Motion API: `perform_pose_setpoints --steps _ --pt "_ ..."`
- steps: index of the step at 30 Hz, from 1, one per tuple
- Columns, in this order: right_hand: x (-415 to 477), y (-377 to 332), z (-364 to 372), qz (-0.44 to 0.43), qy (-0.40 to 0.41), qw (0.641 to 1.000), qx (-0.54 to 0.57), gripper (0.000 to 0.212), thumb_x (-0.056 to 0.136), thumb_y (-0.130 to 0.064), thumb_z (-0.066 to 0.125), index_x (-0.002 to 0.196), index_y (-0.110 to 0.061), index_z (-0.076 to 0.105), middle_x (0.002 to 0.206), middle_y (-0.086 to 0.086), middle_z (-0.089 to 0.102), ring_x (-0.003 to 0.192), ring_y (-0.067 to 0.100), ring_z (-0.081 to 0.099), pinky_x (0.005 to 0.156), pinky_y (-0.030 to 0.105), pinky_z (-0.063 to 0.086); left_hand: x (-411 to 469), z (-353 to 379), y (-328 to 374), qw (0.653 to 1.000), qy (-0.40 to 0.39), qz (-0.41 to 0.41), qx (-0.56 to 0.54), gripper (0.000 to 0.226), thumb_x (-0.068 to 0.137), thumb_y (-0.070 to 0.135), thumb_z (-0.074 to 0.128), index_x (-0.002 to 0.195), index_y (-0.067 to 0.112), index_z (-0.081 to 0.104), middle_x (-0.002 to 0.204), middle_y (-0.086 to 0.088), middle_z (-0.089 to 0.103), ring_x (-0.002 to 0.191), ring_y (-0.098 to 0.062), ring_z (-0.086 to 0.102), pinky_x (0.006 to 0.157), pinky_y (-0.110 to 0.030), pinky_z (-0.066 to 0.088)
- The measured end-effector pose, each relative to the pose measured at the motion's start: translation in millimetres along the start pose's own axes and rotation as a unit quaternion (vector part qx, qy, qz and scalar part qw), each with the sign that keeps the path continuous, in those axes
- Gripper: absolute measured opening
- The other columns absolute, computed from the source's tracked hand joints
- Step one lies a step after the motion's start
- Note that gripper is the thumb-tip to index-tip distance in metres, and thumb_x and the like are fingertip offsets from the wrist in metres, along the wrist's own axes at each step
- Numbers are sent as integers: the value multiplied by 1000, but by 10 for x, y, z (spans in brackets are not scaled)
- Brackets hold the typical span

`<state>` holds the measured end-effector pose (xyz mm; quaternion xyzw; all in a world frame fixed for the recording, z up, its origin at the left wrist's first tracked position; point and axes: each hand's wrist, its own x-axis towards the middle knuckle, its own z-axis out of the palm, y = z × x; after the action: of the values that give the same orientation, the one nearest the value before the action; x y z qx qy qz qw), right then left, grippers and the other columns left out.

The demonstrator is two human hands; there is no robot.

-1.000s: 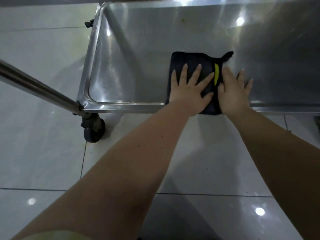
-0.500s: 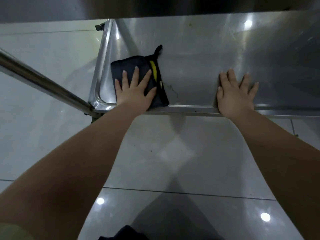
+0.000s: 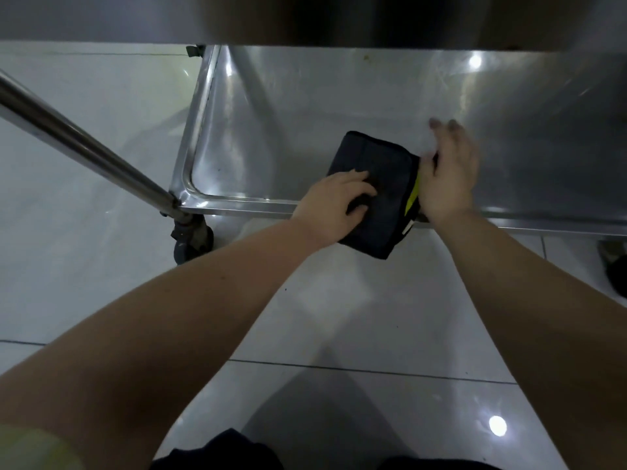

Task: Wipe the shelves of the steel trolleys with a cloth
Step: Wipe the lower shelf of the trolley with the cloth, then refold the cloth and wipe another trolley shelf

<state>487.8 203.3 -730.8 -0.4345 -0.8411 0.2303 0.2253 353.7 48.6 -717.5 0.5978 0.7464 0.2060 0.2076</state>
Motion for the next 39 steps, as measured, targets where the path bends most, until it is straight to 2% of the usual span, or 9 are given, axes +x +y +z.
perform_pose_setpoints --steps 3,6,9,15,20,24,30,35,39 --pt "113 -341 79 -192 -193 960 -59 45 98 -2 43 140 -14 51 151 11 41 139 35 33 117 37 19 -244 -95 -150 991 102 -78 39 35 83 30 71 116 20 66 121 -5 60 114 -30 51 98 -38 38" --pt "173 -672 180 -268 -318 892 -175 72 92 9 41 154 -25 27 163 -2 14 150 31 4 121 44 0 -386 -90 -218 966 91 -225 92 54 76 56 72 115 21 59 115 -3 54 111 -26 47 93 -37 38" --pt "209 -816 208 -270 -344 837 -329 79 91 2 44 156 -28 10 164 -1 8 149 35 -7 118 57 -8 -346 -131 -164 946 51 -296 124 61 73 67 68 112 21 59 115 -5 51 114 -29 45 95 -40 36" --pt "111 -1058 3 -288 -265 793 -466 32 90 -16 51 122 -14 56 132 14 48 131 40 28 118 57 8 -260 -318 49 953 14 -298 48 28 83 41 70 94 19 57 106 -6 60 106 -31 53 86 -38 41" --pt "-189 -1402 -535 -289 -298 813 -408 26 85 -16 59 111 -17 58 118 7 51 124 37 35 109 46 22 -704 -869 341 936 58 -339 -75 23 85 19 67 105 16 57 107 -10 62 100 -33 58 87 -41 45" --pt "-534 -1888 -1068 -241 -431 843 -212 22 97 -28 55 114 -14 58 116 7 56 109 30 55 77 36 39 -1237 -1534 652 939 82 -333 2 16 88 20 58 101 27 66 106 -1 64 99 -28 59 89 -37 38" --pt "-842 -2912 -2081 -160 -342 926 2 25 95 -23 60 116 -11 66 114 6 64 103 27 58 77 32 41 -2055 -2853 1424 932 188 -310 -15 27 80 10 62 101 24 71 103 2 65 95 -24 60 91 -34 31" --pt "-710 -4212 -3035 -215 -340 915 45 22 94 -17 62 111 -3 66 104 14 62 97 34 57 79 42 43 -2622 -4280 2033 921 243 -305 -1 23 81 12 65 99 24 71 96 3 65 90 -22 61 85 -32 30" --pt "-399 -5275 -3910 -286 -384 878 -13 31 98 -28 54 122 -8 57 117 13 59 104 32 56 83 38 42 -3018 -5529 2597 920 265 -288 32 22 82 12 64 98 26 70 95 6 65 91 -21 61 87 -39 39"
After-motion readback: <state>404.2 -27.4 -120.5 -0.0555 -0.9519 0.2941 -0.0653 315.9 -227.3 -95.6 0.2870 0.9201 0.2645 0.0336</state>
